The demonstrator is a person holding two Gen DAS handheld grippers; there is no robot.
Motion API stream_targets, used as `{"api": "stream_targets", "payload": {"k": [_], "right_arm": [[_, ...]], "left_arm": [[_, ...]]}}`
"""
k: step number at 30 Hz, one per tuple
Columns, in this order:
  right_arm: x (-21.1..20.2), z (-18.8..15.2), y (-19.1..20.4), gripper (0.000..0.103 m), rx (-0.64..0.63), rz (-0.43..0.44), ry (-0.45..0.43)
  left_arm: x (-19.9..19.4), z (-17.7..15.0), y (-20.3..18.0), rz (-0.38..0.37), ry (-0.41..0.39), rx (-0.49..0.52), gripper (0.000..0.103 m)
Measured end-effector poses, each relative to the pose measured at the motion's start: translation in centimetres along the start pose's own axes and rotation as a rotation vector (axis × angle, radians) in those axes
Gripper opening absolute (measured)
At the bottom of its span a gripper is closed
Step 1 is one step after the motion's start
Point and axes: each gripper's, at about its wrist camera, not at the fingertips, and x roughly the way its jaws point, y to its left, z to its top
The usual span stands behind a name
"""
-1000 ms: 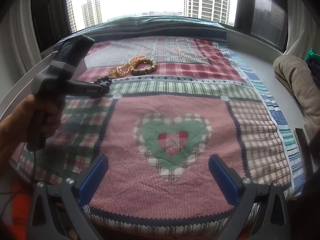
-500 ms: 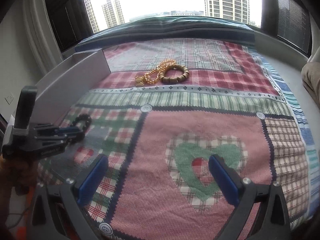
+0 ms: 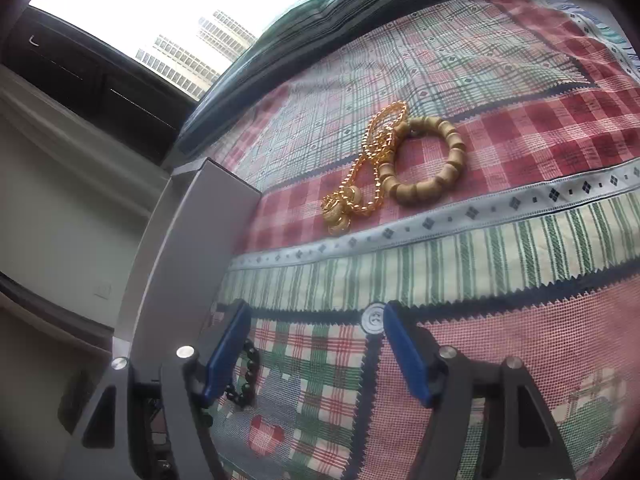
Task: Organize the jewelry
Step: 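Move the right gripper down to the gold pendant chain, then grasp the gold pendant with the right gripper and pull it off the pile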
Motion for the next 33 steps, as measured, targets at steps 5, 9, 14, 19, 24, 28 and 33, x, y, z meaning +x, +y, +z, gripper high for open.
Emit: {"api": "stream_targets", "payload": {"k": [5,9,14,19,24,28,33], "right_arm": [[5.6,3.1,1.3,0.060,0.052,-0.027,0.053],[9.1,5.5,1.9,0.055,0.079,-0.170,0.059],[11.1,7.1,3.0,0.051,0.077,-0.272,0.015],[12.6,8.0,4.5,0.040,0.001,-0.382,-0.010],[12.3,7.6,4.9,0.011,-0.121,-0.417,0.002],[8.9,4.9,5.4,0.011,-0.209,-0.322,0.032],[4.1,-1.0,4.0,0.011,-0.273,-0.276,0.107]], "left_arm": [[-0.4,-0.3,1.0,-0.001,-0.009,-0.037,0.072],[-0.9,-0.7,2.2,0.002,-0.020,-0.069,0.073],[-0.8,-1.1,4.0,-0.008,-0.012,-0.129,0.073],[-0.7,-1.2,4.5,-0.006,-0.009,-0.149,0.073],[-1.1,-1.7,4.7,-0.005,-0.007,-0.164,0.073],[-1.0,-1.8,4.6,0.000,0.002,-0.158,0.073],[-0.9,-1.7,3.8,-0.010,0.003,-0.146,0.073]]}}
